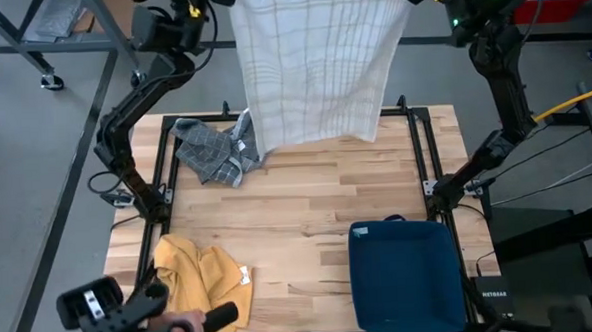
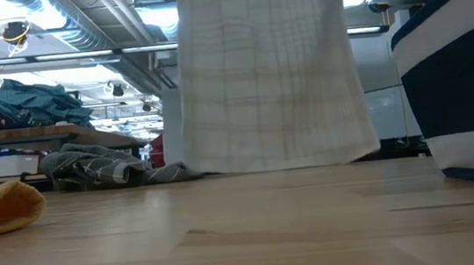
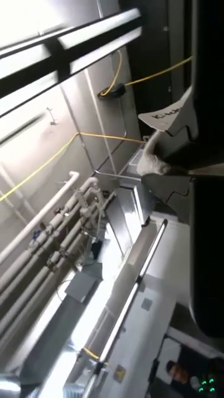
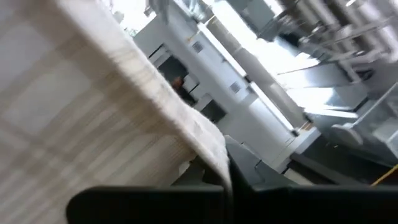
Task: Fold towel
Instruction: Fold the white kitchen towel
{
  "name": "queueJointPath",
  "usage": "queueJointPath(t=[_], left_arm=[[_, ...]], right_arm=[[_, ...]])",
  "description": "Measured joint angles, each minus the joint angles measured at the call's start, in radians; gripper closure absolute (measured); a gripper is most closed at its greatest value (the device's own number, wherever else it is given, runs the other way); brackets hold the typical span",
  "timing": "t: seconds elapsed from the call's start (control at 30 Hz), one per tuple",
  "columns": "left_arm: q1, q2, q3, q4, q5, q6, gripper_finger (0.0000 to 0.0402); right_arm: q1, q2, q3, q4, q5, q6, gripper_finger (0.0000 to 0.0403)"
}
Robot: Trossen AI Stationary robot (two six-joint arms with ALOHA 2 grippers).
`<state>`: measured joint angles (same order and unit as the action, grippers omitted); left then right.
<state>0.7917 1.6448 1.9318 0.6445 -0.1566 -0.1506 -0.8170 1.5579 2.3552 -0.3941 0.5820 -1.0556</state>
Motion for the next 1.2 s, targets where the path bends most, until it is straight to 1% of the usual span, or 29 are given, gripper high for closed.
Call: queueJointPath(t=[0.13, 0.3, 0.37, 0.47, 0.63, 0.77, 0.83, 0.93, 1.07, 1.2], left_arm=[[0.039, 0.007, 0.017, -0.011, 0.007, -0.083, 0.0401], [0.055, 0.006, 0.028, -0.008, 0.008, -0.134, 0.0401], [0.053, 0.005, 0.028, -0.008, 0.023, -0.14, 0.0401], [0.053, 0.003, 0.03, -0.034, 0.078, -0.178, 0.0401], [0.041, -0.002, 0.03, -0.087, 0.199, -0.279, 0.0401], [0.024, -0.022, 0.03, -0.124, 0.285, -0.339, 0.0401], [0.012, -0.042, 0.03, -0.157, 0.301, -0.335, 0.0401], [-0.014, -0.084, 0.03, -0.236, 0.308, -0.278, 0.0401], [-0.052, -0.143, 0.03, -0.366, 0.309, -0.198, 0.0401], [-0.096, -0.178, 0.03, -0.434, 0.309, -0.151, 0.0401]], right_arm=[[-0.02, 0.001, -0.001, 0.006, -0.049, 0.001, 0.0402], [-0.019, 0.014, -0.001, -0.024, -0.049, 0.004, 0.0402], [-0.02, 0.017, -0.001, -0.038, -0.039, 0.005, 0.0402], [-0.02, 0.017, 0.0, -0.082, -0.014, 0.004, 0.0402], [-0.022, 0.01, 0.0, -0.217, 0.065, 0.019, 0.0402], [-0.022, -0.017, 0.001, -0.376, 0.049, 0.121, 0.0402], [-0.022, -0.032, 0.001, -0.45, 0.02, 0.151, 0.0402], [-0.021, -0.063, 0.001, -0.522, -0.023, 0.191, 0.0402], [-0.02, -0.107, 0.001, -0.555, -0.08, 0.249, 0.0402], [-0.02, -0.145, 0.001, -0.569, -0.09, 0.291, 0.0402]])
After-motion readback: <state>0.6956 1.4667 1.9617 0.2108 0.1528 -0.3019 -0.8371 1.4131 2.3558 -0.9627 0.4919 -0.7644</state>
